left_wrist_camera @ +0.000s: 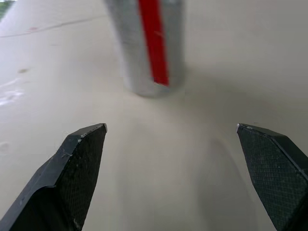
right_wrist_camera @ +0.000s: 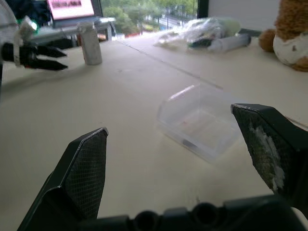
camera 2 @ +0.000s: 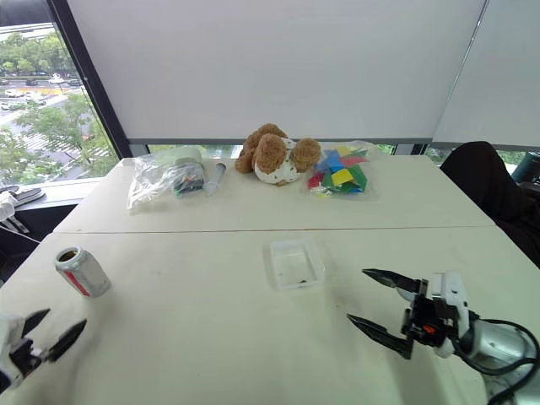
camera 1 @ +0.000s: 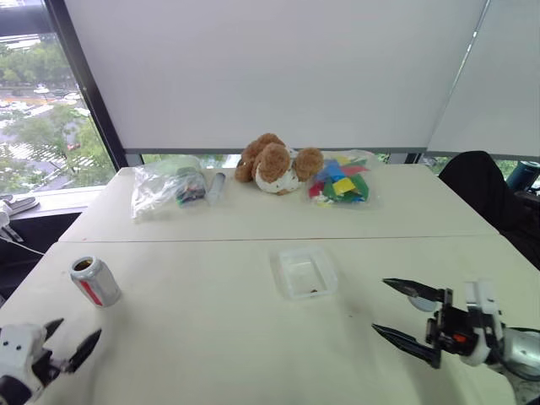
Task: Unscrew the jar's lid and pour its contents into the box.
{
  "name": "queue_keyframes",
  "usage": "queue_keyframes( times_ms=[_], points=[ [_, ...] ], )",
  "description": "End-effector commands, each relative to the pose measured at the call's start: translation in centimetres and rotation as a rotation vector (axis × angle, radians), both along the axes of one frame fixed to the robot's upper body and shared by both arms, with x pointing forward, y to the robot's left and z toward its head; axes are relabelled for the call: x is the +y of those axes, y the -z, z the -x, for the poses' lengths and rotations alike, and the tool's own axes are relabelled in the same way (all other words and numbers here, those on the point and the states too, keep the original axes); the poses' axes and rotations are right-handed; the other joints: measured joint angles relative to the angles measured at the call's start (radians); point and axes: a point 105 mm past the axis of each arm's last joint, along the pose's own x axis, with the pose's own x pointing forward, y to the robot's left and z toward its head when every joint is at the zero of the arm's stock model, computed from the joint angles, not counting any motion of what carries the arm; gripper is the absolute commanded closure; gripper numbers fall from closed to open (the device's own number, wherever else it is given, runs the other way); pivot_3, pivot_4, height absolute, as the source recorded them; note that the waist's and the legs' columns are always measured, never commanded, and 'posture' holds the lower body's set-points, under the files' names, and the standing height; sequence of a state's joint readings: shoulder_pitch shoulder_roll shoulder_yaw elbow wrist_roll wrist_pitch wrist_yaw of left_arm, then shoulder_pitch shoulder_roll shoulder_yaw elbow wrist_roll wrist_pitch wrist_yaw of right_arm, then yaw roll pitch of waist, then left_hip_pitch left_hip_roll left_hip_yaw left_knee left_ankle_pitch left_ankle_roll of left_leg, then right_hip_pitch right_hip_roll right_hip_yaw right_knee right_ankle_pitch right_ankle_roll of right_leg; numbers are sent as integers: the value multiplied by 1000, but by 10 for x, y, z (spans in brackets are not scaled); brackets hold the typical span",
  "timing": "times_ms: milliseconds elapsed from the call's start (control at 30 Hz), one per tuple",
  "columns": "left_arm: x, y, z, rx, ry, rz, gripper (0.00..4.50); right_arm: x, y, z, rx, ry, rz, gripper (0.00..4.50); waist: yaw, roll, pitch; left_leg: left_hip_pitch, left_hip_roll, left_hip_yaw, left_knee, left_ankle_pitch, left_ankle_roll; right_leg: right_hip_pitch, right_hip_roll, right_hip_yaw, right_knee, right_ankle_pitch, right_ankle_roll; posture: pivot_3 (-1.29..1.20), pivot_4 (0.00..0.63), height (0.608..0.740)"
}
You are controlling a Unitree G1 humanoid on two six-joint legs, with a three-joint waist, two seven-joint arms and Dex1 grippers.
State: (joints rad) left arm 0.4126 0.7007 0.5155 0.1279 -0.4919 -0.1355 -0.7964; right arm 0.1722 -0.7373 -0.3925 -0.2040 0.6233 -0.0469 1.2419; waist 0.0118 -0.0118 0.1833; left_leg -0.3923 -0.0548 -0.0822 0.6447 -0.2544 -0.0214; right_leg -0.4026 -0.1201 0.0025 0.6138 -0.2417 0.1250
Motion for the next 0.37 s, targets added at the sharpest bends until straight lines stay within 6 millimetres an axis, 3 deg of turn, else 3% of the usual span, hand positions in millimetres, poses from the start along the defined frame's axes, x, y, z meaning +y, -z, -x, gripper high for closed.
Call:
queue_keyframes(
  times_ms=[33, 167, 367],
  points=[
    [-29, -22, 13, 6, 226, -145, 50, -11, -13, 9, -17, -47, 58, 0, 1, 0, 0, 0, 0, 0, 0, 0, 0, 0, -1, 0, 0, 0, 0, 0, 150, 740],
    [-54, -26, 32, 54, 417, -227, 50, -17, -16, 8, 10, -86, 121, 0, 1, 1, -1, 0, 1, 1, 0, -2, -3, 0, -2, 2, -2, 0, -1, 0, 150, 740],
    [-62, -37, 28, 10, 460, -223, 50, -8, -21, -5, -2, -91, 93, 0, 0, 2, 0, -1, 2, 1, -1, -2, -3, -1, -1, 2, -2, -1, -1, 0, 150, 740]
  ],
)
